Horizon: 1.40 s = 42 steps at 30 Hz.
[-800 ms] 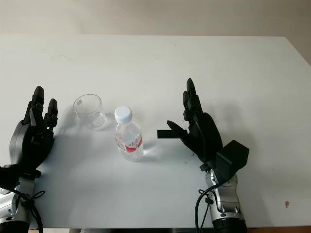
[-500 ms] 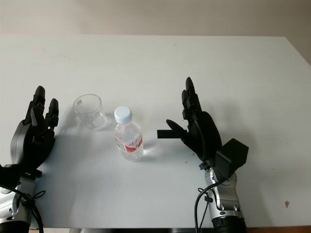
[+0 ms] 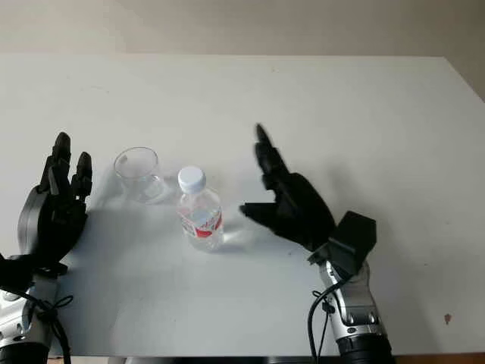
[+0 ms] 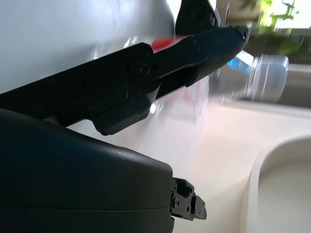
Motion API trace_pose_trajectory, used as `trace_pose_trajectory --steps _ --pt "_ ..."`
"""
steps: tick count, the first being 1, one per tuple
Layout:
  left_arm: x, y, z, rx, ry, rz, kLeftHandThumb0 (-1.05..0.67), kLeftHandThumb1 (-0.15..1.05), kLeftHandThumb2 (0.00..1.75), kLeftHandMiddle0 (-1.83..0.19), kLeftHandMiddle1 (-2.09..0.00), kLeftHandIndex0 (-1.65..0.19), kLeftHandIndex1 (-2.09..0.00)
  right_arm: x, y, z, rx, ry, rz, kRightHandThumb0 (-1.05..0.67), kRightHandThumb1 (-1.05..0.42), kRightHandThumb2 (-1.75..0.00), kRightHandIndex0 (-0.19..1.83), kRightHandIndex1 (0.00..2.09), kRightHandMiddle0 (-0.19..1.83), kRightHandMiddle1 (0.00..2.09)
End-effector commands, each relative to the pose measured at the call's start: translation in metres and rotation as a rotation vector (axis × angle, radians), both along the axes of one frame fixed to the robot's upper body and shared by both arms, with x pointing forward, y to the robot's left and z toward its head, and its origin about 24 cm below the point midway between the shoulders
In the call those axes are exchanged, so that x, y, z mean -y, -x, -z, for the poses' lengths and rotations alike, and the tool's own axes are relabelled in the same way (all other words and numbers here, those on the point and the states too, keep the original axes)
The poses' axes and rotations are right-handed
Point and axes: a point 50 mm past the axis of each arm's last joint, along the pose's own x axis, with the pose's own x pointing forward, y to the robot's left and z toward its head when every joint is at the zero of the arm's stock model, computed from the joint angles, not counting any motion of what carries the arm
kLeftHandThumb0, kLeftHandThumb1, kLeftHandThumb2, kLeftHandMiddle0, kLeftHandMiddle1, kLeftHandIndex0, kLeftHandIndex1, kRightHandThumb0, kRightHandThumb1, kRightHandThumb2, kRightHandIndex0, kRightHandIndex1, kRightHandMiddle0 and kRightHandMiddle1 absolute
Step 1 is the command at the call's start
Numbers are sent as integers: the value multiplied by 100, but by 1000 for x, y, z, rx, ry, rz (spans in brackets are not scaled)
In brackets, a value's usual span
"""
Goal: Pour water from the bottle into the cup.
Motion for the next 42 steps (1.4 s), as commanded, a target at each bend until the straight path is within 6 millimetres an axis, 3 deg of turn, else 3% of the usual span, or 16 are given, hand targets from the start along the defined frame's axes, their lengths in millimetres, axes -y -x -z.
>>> trace_pose_trajectory --steps 1,12,25,38,40,41,42 --pt "2 4 12 -39 20 -6 -81 105 70 19 0 19 0 -9 5 0 6 -7 -33 -103 -96 -4 -19 0 -19 0" --pt "3 3 11 -45 10 -10 -81 105 68 19 0 19 0 -38 15 15 -74 -52 -138 -104 -94 -5 -19 0 -19 0" --pt "4 4 12 -40 22 -7 -81 105 67 19 0 19 0 -76 4 35 -155 -114 -47 -98 -94 -5 -19 0 -19 0" --pt "7 4 13 -39 21 -9 -81 105 67 19 0 19 0 -79 3 27 -116 -128 -85 -93 -89 -4 -18 1 -16 1" --pt "7 5 14 -40 20 -10 -81 105 68 19 0 19 0 -77 3 25 -109 -111 -112 -89 -87 -4 -14 3 -7 6" --pt "7 5 14 -40 22 -8 -81 105 67 19 0 19 0 -76 3 24 -107 -109 -131 -84 -85 -4 -6 11 1 19" --pt "7 5 14 -41 26 -7 -81 105 67 19 0 19 0 -76 3 23 -114 -111 -154 -81 -83 -5 -12 43 -8 68"
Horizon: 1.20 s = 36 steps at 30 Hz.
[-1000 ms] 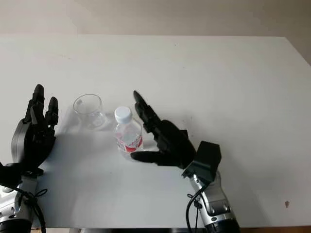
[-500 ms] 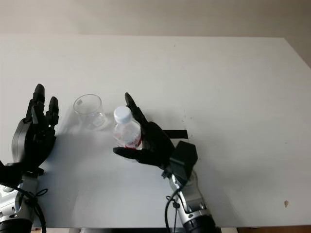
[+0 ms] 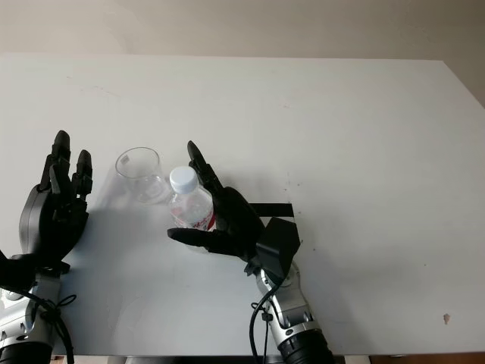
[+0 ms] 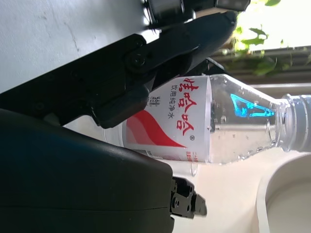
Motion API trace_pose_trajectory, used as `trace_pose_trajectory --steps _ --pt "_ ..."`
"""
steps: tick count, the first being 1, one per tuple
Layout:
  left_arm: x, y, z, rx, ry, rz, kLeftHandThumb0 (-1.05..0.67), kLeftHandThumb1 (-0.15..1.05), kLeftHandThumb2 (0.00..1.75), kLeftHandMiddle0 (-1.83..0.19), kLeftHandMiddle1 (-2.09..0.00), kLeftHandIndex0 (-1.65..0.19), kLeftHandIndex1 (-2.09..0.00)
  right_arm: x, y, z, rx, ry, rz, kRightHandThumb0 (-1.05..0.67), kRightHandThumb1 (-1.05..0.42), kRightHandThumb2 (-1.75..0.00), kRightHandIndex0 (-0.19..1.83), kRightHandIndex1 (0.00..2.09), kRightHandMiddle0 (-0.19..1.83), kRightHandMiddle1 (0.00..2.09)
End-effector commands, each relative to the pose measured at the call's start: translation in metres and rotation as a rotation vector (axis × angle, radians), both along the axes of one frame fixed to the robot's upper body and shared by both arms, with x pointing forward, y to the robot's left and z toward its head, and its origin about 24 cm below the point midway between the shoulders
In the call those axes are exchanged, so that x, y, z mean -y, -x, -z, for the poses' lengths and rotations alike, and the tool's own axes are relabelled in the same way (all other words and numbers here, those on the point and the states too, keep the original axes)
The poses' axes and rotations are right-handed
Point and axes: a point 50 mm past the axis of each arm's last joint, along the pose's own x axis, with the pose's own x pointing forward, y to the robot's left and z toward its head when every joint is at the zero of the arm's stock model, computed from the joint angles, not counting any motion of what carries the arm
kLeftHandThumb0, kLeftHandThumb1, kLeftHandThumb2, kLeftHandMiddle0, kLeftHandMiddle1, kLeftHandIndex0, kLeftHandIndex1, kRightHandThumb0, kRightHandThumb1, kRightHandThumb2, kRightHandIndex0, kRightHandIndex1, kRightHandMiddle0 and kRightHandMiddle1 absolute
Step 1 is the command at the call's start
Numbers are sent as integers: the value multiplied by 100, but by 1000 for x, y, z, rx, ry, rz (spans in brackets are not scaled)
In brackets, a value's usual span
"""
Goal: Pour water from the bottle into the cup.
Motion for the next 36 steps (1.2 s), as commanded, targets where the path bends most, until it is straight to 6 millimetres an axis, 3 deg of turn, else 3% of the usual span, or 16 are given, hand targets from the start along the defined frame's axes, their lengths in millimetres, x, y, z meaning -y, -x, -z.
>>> trace_pose_trajectory --steps 1,2,3,4,5,6,9,14,16,22,25,30,31,33,36 --pt "5 6 15 -53 26 2 -81 105 67 19 0 19 0 2 0 -5 9 1 -55 -76 -81 -5 -15 88 -13 120" --pt "5 6 14 -54 28 3 -81 105 67 19 0 19 0 3 0 -5 4 8 -92 -69 -80 -5 -17 141 -14 171" --pt "5 6 14 -55 29 3 -81 105 67 19 0 19 0 4 0 -6 0 14 -116 -65 -80 -5 -18 168 -8 190" --pt "6 6 14 -54 29 3 -81 105 67 19 0 19 0 5 -1 -6 -6 27 -154 -63 -80 -5 -19 182 -5 199" --pt "6 6 15 -53 27 2 -81 105 67 19 0 19 0 5 -1 -7 -11 36 -185 -60 -81 -6 -1 192 9 204" --pt "6 6 15 -53 29 2 -81 105 67 19 0 19 0 6 -1 -9 -7 56 -222 -59 -81 -6 30 198 32 205" --pt "7 6 14 -53 32 2 -81 105 67 19 0 19 0 7 0 -12 11 92 -292 -59 -82 -5 65 202 61 202" --pt "8 6 14 -51 34 -1 -81 105 67 19 0 19 0 7 3 -16 71 163 -330 -64 -81 -5 84 209 84 206" --pt "8 6 14 -51 37 -2 -81 105 67 19 0 19 0 6 5 -17 117 182 -314 -66 -85 -6 122 209 104 209" --pt "8 7 14 -50 36 0 -81 105 67 19 0 19 0 3 9 -15 106 214 -254 -53 -100 -7 174 209 159 209" --pt "8 7 14 -52 35 -2 -81 105 67 19 0 19 0 1 10 -13 129 198 -183 -51 -104 -18 182 209 180 209" --pt "8 6 14 -56 30 -8 -82 105 65 19 -1 19 0 4 7 -14 165 169 -41 -48 -105 -38 183 209 183 209" --pt "8 6 14 -55 30 -7 -82 105 65 19 -1 19 0 6 4 -16 174 166 -14 -48 -105 -40 183 209 183 209" --pt "8 5 14 -54 32 -4 -81 105 65 19 0 19 0 10 -4 -21 188 163 49 -46 -105 -43 183 209 164 209" --pt "8 4 14 -53 32 -1 -82 105 65 19 0 19 0 17 -27 -37 228 154 200 -44 -105 -45 183 209 180 209"
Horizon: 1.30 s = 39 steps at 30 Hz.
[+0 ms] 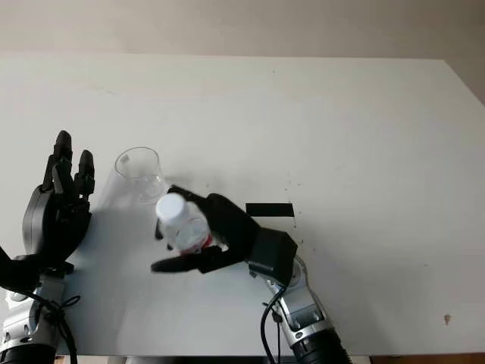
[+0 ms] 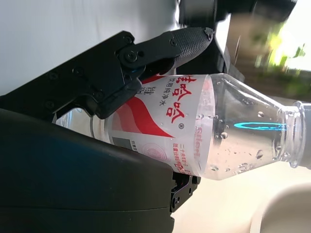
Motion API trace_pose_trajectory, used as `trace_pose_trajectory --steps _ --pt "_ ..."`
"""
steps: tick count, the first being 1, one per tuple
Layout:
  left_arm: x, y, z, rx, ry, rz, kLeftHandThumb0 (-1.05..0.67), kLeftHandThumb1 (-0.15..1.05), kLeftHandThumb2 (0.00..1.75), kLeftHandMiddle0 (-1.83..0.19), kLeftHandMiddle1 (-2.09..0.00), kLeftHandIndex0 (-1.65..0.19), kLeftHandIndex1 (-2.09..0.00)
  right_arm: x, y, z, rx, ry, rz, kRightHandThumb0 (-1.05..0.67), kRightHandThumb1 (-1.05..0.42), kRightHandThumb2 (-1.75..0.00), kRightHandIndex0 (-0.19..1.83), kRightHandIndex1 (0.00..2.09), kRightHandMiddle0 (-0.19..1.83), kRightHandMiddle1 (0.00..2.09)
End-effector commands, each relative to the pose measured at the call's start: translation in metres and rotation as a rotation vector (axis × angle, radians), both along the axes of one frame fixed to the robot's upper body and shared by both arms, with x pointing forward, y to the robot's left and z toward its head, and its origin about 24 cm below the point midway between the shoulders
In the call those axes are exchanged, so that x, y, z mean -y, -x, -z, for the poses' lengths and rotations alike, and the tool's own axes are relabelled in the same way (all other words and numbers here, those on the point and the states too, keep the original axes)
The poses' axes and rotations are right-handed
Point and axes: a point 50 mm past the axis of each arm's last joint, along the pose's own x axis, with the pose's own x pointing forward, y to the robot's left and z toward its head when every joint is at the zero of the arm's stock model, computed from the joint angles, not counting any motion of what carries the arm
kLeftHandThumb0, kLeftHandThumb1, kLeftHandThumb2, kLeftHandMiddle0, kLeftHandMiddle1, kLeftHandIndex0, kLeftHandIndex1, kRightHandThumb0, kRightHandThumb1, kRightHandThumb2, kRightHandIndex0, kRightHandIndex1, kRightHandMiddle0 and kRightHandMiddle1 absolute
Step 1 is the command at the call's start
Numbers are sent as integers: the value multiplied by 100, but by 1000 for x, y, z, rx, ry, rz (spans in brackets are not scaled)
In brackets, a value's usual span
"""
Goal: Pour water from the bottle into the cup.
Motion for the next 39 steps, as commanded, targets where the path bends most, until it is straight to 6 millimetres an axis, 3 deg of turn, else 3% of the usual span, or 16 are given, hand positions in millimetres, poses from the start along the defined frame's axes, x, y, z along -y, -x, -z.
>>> trace_pose_trajectory --steps 1,6,12,15,16,19,29,34,39 --pt "2 4 14 -54 17 4 -82 105 65 19 0 19 0 2 -20 -22 74 -28 84 -42 -105 -47 183 209 182 209" --pt "3 3 14 -55 15 3 -82 105 65 19 0 19 0 5 -54 -44 113 -6 234 -29 -105 -54 183 209 183 209" --pt "4 2 15 -54 7 6 -82 105 65 19 0 19 0 8 -90 -71 150 100 382 -19 -99 -48 180 209 181 209" --pt "5 2 15 -56 5 5 -83 105 66 19 0 19 0 10 -103 -81 175 160 436 -20 -96 -45 156 209 156 209" --pt "5 2 15 -56 6 6 -83 105 66 19 0 19 0 10 -106 -84 180 177 448 -20 -97 -41 139 209 139 209" --pt "5 2 16 -55 8 7 -83 105 66 19 0 19 0 6 -115 -95 218 272 473 -21 -100 -32 119 209 116 209" --pt "4 2 15 -53 12 0 -83 105 65 19 0 19 0 -16 -120 -113 536 666 506 -22 -105 -15 117 209 97 209" --pt "5 -1 13 -49 17 8 -83 105 64 19 0 19 0 -26 -119 -117 691 826 489 -22 -105 -14 109 209 50 209" --pt "6 -3 13 -50 3 17 -83 105 64 19 0 19 0 -31 -118 -121 761 870 480 -22 -105 -13 107 209 41 209"
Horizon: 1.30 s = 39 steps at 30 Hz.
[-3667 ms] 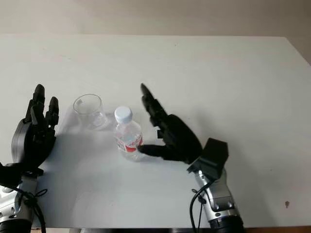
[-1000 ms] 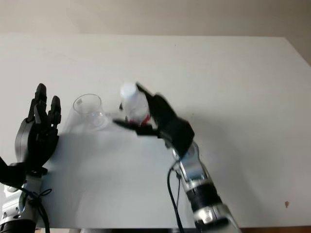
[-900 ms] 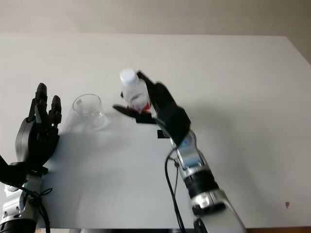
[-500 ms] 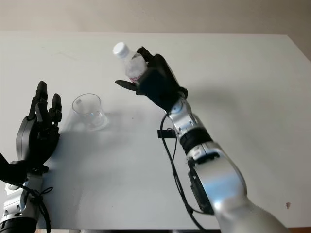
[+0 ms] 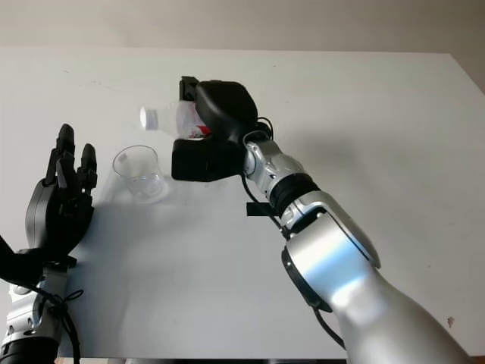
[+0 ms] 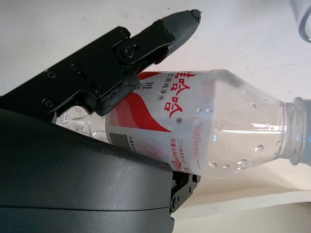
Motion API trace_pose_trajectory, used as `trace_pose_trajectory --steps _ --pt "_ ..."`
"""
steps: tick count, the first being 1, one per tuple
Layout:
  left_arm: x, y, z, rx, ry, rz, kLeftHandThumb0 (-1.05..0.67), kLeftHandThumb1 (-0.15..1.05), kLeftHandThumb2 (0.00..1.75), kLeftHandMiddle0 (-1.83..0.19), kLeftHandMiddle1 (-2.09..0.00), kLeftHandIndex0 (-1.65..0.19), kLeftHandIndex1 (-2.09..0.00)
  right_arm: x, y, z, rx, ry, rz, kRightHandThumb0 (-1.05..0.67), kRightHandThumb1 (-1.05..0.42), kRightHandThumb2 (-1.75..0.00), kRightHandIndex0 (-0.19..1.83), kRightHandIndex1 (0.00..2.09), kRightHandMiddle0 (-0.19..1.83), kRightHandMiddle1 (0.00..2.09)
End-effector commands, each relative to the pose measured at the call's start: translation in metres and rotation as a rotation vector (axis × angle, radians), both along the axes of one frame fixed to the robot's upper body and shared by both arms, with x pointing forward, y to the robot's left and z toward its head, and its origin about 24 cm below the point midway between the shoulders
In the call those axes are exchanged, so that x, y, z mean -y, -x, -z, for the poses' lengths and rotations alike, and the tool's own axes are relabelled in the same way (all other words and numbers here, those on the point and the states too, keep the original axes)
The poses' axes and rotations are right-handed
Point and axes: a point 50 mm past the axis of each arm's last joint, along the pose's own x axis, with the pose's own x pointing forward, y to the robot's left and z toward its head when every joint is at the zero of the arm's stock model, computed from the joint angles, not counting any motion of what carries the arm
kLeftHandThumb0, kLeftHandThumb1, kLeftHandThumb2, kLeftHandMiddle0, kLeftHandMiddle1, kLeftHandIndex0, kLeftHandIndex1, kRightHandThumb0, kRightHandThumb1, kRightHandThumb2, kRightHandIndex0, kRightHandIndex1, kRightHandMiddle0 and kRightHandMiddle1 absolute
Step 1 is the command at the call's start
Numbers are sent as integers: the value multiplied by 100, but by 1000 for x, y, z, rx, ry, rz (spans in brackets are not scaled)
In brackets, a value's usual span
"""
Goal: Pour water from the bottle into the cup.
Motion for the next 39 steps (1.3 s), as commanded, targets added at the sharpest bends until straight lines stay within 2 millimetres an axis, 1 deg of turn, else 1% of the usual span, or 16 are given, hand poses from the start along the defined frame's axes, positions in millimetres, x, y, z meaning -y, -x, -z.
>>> trace_pose_trajectory --steps 1,4,6,9,13,17,19,21,27,33,39 --pt "2 5 19 -69 18 4 -83 105 65 19 0 19 0 -8 0 -20 81 20 -25 -23 -105 -13 109 209 41 209" --pt "3 4 18 -63 24 13 -82 105 65 19 0 19 0 -11 1 -24 159 86 -34 -26 -104 -13 114 209 44 209" --pt "4 4 19 -61 28 16 -82 105 65 19 0 19 0 -12 1 -26 202 119 -39 -26 -105 -14 118 209 54 209" --pt "5 4 19 -60 40 18 -82 105 65 19 0 19 0 -11 1 -29 238 180 -39 -27 -105 -18 117 209 60 209" --pt "5 4 20 -66 35 12 -82 105 65 19 0 19 0 -11 1 -31 277 229 -41 -28 -105 -20 114 209 62 209" --pt "5 4 22 -70 28 9 -83 105 65 19 0 19 0 -14 1 -36 326 276 -40 -31 -105 -22 116 209 63 209" --pt "5 4 22 -68 26 9 -83 105 65 19 0 19 0 -16 2 -38 348 297 -37 -32 -105 -23 115 209 60 209" --pt "5 3 21 -65 21 7 -83 105 66 19 0 19 0 -17 2 -40 372 315 -38 -33 -105 -19 115 209 55 209" --pt "6 2 21 -60 26 14 -82 105 67 19 0 19 0 -20 3 -45 412 377 -59 -33 -105 -14 116 209 51 209" --pt "5 2 22 -60 31 15 -82 105 66 19 0 19 0 -21 4 -47 472 453 -83 -33 -105 -8 119 209 63 209" --pt "5 3 22 -59 34 9 -82 105 66 19 0 19 0 -23 6 -47 502 431 -114 -34 -103 -6 122 209 70 209"
